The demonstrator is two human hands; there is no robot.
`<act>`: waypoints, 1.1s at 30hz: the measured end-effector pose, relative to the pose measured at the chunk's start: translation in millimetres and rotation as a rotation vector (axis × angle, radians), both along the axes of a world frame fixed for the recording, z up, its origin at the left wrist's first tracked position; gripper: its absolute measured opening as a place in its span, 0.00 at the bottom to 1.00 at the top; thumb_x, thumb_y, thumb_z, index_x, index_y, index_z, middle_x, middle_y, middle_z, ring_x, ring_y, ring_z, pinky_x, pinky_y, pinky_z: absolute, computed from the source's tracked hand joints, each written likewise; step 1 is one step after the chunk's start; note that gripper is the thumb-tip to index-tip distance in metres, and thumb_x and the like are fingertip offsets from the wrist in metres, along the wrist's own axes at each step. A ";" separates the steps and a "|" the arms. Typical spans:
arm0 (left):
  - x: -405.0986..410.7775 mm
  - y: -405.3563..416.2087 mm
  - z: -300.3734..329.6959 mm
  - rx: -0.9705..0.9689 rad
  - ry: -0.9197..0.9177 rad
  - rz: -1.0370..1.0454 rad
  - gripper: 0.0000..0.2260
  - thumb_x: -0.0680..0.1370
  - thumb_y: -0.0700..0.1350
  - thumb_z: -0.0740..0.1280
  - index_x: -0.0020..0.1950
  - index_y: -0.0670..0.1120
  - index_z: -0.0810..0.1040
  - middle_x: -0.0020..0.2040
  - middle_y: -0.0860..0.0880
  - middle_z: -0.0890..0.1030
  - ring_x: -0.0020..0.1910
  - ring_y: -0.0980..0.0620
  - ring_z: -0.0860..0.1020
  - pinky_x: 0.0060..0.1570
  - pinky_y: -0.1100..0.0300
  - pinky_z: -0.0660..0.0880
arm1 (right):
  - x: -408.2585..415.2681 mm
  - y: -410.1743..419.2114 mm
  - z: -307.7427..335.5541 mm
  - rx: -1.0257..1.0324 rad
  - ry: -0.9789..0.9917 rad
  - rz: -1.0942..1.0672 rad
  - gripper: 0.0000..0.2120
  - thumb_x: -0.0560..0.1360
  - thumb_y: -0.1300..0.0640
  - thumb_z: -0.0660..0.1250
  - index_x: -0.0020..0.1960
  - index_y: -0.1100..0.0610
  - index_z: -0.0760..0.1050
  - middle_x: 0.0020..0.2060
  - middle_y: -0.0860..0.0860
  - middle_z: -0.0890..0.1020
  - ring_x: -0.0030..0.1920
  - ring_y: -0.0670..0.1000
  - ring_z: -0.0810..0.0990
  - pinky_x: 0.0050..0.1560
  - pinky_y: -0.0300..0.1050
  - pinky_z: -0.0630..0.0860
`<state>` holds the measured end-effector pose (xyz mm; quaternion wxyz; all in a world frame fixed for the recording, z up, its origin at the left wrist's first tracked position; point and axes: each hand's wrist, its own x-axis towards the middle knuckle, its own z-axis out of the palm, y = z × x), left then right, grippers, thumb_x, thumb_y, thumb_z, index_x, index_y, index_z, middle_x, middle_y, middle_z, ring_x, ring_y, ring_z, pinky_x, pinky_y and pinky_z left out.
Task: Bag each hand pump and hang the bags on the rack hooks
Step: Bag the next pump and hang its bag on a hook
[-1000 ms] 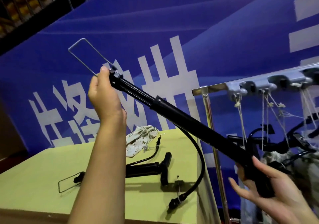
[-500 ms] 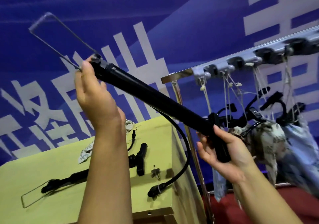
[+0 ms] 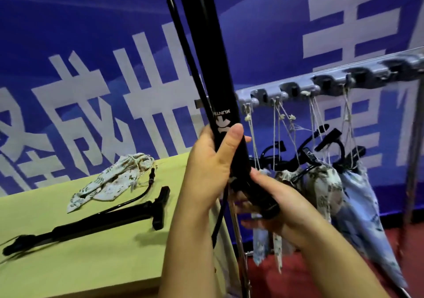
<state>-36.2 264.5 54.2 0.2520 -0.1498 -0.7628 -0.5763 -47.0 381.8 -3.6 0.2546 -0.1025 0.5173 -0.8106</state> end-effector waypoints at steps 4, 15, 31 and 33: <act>-0.1 13.4 -3.0 0.025 -0.031 -0.039 0.19 0.69 0.65 0.67 0.48 0.52 0.76 0.47 0.47 0.84 0.45 0.49 0.83 0.46 0.49 0.80 | -1.5 11.2 12.3 0.075 0.500 -0.425 0.13 0.75 0.40 0.61 0.53 0.45 0.76 0.51 0.45 0.82 0.55 0.47 0.80 0.57 0.50 0.76; 12.8 18.1 -1.0 0.150 -0.098 -0.257 0.18 0.76 0.56 0.59 0.59 0.49 0.78 0.57 0.48 0.82 0.57 0.54 0.80 0.56 0.58 0.76 | -4.1 14.5 17.7 -0.057 0.746 -0.361 0.20 0.73 0.53 0.65 0.64 0.47 0.70 0.53 0.47 0.82 0.53 0.48 0.81 0.54 0.49 0.77; 19.5 7.2 -66.8 0.196 -0.282 -0.349 0.12 0.73 0.52 0.65 0.42 0.43 0.73 0.31 0.43 0.79 0.20 0.53 0.71 0.25 0.65 0.68 | -4.2 15.2 20.7 -0.540 0.531 -0.460 0.14 0.71 0.56 0.64 0.56 0.55 0.71 0.46 0.54 0.84 0.46 0.52 0.84 0.42 0.51 0.80; 18.6 6.1 -67.2 0.290 -0.336 -0.358 0.19 0.73 0.55 0.68 0.43 0.38 0.72 0.33 0.31 0.75 0.17 0.56 0.64 0.27 0.60 0.57 | -4.9 15.7 21.0 -0.586 0.496 -0.477 0.14 0.71 0.55 0.64 0.56 0.56 0.70 0.43 0.52 0.84 0.44 0.50 0.84 0.40 0.50 0.80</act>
